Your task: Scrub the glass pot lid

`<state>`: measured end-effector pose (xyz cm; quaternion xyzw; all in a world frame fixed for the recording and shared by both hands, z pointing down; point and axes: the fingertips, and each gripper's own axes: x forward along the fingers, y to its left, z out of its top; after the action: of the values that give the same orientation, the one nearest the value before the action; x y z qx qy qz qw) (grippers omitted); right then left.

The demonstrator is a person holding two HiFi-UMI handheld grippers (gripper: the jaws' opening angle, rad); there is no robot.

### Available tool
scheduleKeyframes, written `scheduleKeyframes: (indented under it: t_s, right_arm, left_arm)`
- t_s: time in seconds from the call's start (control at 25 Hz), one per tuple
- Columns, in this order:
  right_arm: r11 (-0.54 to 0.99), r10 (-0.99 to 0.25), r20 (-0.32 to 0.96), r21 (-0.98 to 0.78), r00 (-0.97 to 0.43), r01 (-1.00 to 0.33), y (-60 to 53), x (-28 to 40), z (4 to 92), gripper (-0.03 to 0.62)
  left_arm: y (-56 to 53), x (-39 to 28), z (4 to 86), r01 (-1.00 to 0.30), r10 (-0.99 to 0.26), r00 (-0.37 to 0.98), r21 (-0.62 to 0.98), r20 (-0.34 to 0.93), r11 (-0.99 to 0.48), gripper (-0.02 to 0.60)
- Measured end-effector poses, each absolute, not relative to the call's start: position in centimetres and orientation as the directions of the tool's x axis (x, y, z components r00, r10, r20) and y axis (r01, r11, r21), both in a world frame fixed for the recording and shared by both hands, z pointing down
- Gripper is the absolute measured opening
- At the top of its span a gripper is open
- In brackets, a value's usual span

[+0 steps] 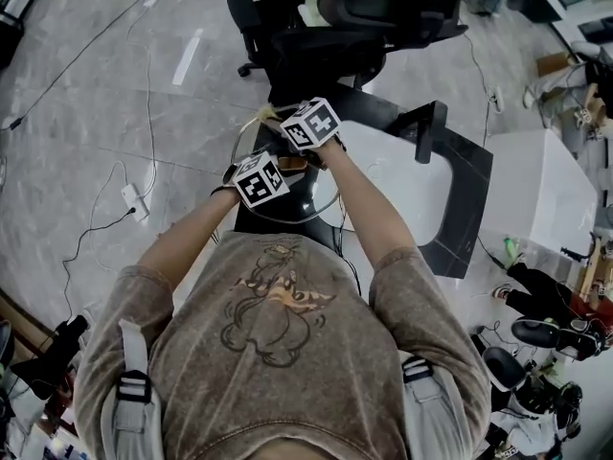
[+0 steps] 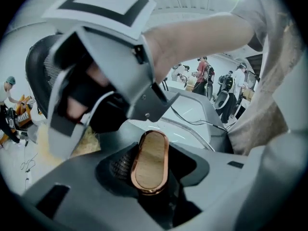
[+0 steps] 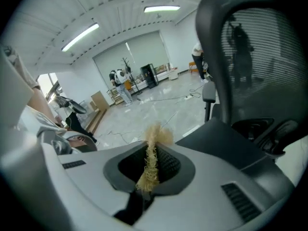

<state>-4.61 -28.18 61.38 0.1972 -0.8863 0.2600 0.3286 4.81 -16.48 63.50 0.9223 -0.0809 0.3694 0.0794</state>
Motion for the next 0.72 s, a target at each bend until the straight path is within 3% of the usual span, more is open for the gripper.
scheduleKeyframes:
  t_s: [0.32,0.48,0.52,0.6,0.72]
  right_arm:
    - [0.612,-0.438,0.585,-0.361,-0.683,-0.703,-28.1,4.4,58.6,0.04]
    - [0.548,-0.531,0.551,-0.355,-0.644,-0.757,-26.1,7.6,57.3,0.04]
    - [0.531,-0.556,0.537,-0.358,-0.634,-0.768,-25.5,8.3,56.9,0.04]
    - [0.497,-0.605,0.505,-0.365,-0.616,-0.787,-24.2,9.5,55.6,0.04]
    - [0.46,-0.675,0.455,-0.355,-0.58,-0.814,-22.1,10.6,53.3,0.04]
  left_arm:
    - [-16.8,5.2,63.0,-0.249,-0.136,0.715,0.067,0.686,-0.966,0.201]
    - [-17.5,6.0,59.8,-0.284,-0.203,0.775,0.044,0.599,-0.958,0.198]
    - [-17.7,6.2,58.6,-0.307,-0.216,0.794,0.067,0.568,-0.949,0.185]
    - [-17.9,6.2,56.4,-0.361,-0.242,0.826,0.148,0.51,-0.921,0.038]
    - [-18.4,5.7,53.9,-0.446,-0.311,0.831,0.22,0.46,-0.868,0.017]
